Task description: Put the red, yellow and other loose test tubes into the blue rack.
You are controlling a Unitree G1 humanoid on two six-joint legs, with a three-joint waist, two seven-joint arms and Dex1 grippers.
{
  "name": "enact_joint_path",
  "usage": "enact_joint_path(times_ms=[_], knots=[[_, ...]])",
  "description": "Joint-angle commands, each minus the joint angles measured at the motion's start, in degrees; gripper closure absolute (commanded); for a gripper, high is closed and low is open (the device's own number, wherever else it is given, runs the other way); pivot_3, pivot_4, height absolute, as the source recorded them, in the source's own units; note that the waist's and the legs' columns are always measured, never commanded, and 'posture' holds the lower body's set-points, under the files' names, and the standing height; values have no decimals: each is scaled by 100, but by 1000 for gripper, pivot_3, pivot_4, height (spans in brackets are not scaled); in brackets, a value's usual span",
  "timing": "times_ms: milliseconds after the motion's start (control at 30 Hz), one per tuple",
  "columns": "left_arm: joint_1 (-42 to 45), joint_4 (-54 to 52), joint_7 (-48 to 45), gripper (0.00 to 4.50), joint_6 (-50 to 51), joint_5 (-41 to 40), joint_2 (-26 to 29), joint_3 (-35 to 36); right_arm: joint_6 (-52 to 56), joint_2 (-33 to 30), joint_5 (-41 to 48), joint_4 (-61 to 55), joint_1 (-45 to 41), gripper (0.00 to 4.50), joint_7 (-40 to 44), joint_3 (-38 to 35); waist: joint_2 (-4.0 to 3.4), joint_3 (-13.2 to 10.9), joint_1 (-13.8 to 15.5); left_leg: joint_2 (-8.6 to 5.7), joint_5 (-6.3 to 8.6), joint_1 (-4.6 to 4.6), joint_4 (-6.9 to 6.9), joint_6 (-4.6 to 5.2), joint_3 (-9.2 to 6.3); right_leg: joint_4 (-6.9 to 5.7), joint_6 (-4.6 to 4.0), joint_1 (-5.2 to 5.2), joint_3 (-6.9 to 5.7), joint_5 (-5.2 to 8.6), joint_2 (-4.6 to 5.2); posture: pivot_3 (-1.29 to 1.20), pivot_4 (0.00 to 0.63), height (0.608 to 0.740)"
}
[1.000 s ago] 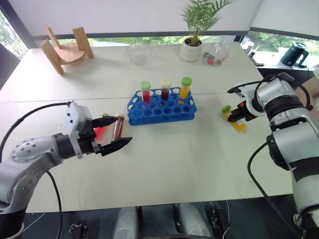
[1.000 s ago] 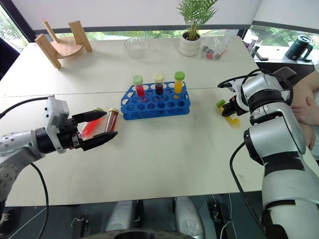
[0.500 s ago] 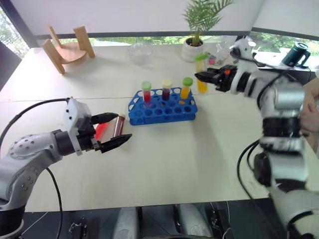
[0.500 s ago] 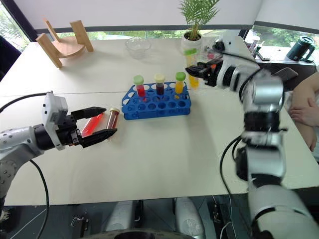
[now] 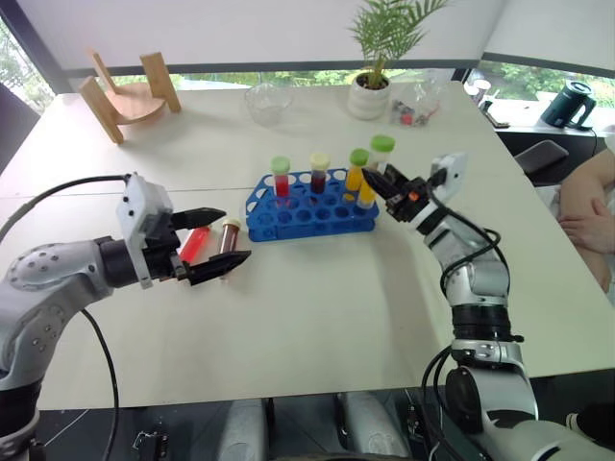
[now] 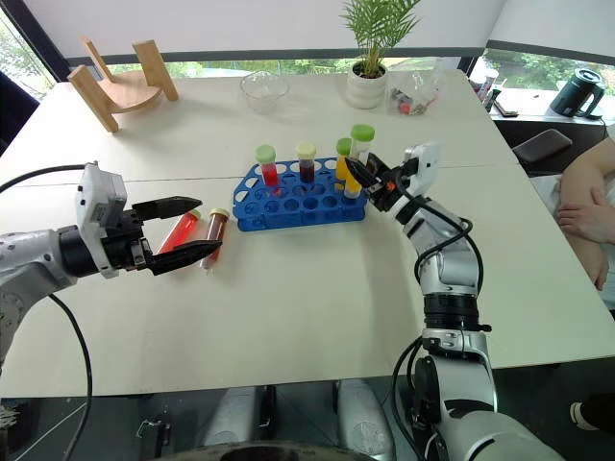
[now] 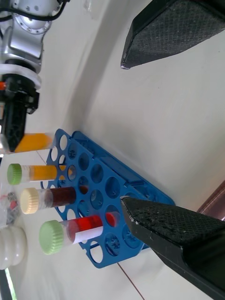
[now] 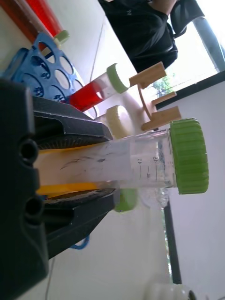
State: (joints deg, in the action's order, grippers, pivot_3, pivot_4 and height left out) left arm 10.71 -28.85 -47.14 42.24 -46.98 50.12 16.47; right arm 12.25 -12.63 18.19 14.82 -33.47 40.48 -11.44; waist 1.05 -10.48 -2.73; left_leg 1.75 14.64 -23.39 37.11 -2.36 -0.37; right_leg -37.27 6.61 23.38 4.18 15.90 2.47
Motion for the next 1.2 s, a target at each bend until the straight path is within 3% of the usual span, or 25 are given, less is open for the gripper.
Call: enact_joint_path(times_ms=[33, 667, 900, 1033, 1200], knots=[[56, -109, -20, 0, 23, -101, 90, 140, -398, 17, 20, 83, -85, 3705, 4, 84, 0, 0, 2, 0, 0, 0, 1, 0, 0, 0, 0, 0, 0, 0, 0, 0, 150, 740], [-11, -176, 36, 0, 116, -162, 129, 231, -1732, -5, -407, 988, 16, 3705, -88, 518, 1, 0, -7, 1, 0, 4, 2, -1, 0, -3, 0, -2, 1, 0, 0, 0, 150, 740], [0, -95, 515, 0, 125, 321, 107, -77, -1504, -242, -461, 547, 319, 91, -76, 630, 0, 0, 16, 0, -1, 4, 1, -1, -1, -5, -1, -3, 1, 0, 0, 0, 150, 740], [263, -59, 1118, 0, 536, 580, 34, -378, -357, -1048, -396, -694, 774, 34, 96, 676, -5, -3, 72, -10, -1, -1, 5, -1, -3, -3, 0, -3, 1, 0, 12, 0, 150, 740], [1766, 464, 2434, 0, 2915, 331, -441, -784, 1463, -2919, 211, -2371, 930, 34, 1374, 809, -5, -6, 142, -12, -1, 2, 20, 0, -11, -6, 3, -13, -1, -1, 6, 0, 150, 740]])
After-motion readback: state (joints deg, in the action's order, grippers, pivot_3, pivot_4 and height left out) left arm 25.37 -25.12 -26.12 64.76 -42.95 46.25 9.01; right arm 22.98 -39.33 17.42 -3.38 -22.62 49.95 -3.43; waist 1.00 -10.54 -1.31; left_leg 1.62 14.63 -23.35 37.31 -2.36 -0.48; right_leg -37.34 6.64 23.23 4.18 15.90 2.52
